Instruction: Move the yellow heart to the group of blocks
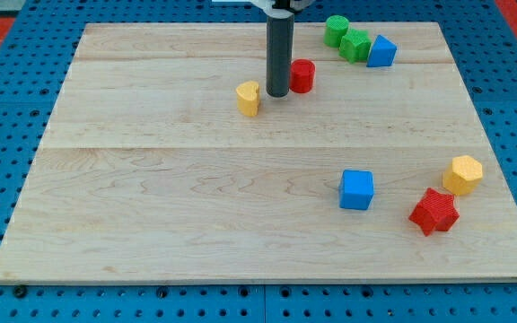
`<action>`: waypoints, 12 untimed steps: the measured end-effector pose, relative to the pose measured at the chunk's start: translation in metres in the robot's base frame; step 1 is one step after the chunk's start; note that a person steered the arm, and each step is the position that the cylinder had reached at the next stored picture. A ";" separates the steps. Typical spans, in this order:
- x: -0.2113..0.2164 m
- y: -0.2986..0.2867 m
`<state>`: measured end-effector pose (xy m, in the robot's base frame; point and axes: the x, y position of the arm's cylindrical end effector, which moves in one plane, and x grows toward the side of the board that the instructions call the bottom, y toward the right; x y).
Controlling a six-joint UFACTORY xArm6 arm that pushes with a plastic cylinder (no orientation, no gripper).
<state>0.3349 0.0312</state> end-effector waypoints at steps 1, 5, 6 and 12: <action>-0.016 0.055; 0.083 0.003; 0.054 -0.063; -0.063 -0.058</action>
<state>0.2722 -0.0272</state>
